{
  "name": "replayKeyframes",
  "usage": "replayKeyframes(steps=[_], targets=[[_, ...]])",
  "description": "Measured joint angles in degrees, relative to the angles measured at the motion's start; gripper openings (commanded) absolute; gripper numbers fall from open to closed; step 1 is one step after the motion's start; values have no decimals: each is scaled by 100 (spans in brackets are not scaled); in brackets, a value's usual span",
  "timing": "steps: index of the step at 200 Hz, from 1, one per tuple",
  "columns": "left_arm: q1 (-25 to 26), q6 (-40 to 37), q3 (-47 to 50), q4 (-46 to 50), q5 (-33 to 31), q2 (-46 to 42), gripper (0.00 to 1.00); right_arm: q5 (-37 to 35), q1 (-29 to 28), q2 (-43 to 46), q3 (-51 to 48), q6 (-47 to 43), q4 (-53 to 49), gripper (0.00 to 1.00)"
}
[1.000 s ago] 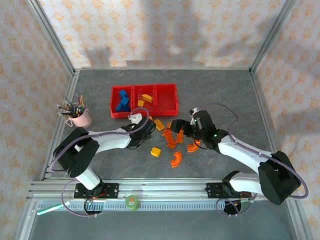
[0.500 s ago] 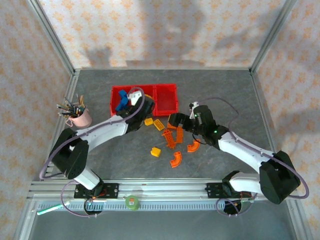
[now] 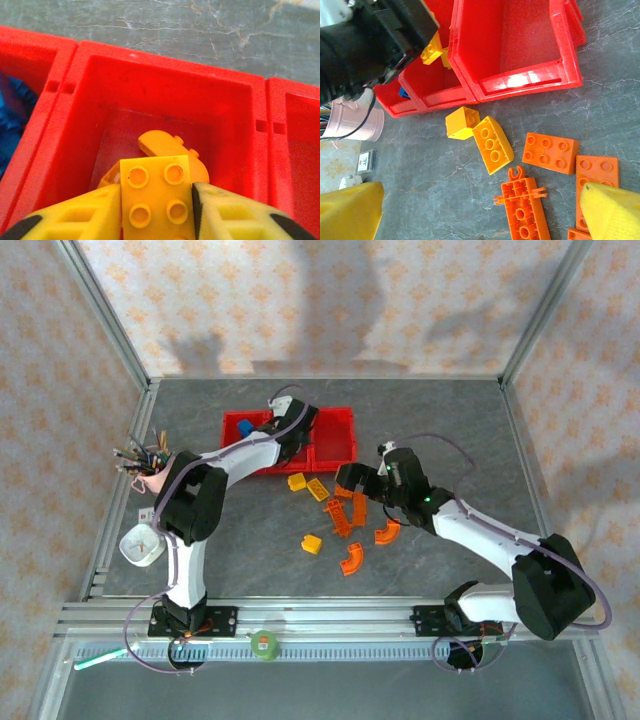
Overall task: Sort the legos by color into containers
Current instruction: Place the lego in the container, then pick up the lego from the center of the table.
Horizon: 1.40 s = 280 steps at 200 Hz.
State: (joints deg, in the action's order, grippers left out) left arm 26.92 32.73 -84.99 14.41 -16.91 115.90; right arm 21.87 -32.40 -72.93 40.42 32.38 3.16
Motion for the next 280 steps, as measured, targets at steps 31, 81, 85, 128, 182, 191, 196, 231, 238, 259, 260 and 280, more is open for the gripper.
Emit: replayKeyframes(steps=[31,81,85,128,182,191,196,231,238,259,260,280], targets=[[-17,-157,-168,168,59,103,51,-2,0,0,11,0,-2,100],[-2,-177,271,297,341,-551,53,-2,7,4,37,-4,-13,100],[9,-179,398,299,391,-717,53,-2,11,4,37,-7,-13,100],[374,-111,1397,203,619,-2048,56,-26,11,116,-37,-96,-105,100],[1231,431,2623,103,758,-2535,61,-122,11,275,-391,-221,-251,100],[1370,562,2721,76,772,-2535,64,-138,11,280,-457,-223,-251,100],[1447,656,2767,70,774,-2535,65,-153,11,284,-492,-223,-258,100],[1768,1294,2857,-212,750,-2341,75,-264,11,361,-708,-221,-262,100],[1773,1410,2857,-273,745,-2245,76,-282,11,369,-732,-223,-262,100],[1770,1694,2811,-376,719,-1834,77,-310,22,369,-765,-225,-249,100],[1770,1703,2806,-376,719,-1818,77,-310,22,369,-765,-225,-247,100],[1773,1895,2664,-376,671,-1401,78,-348,37,369,-765,-245,-219,100]])
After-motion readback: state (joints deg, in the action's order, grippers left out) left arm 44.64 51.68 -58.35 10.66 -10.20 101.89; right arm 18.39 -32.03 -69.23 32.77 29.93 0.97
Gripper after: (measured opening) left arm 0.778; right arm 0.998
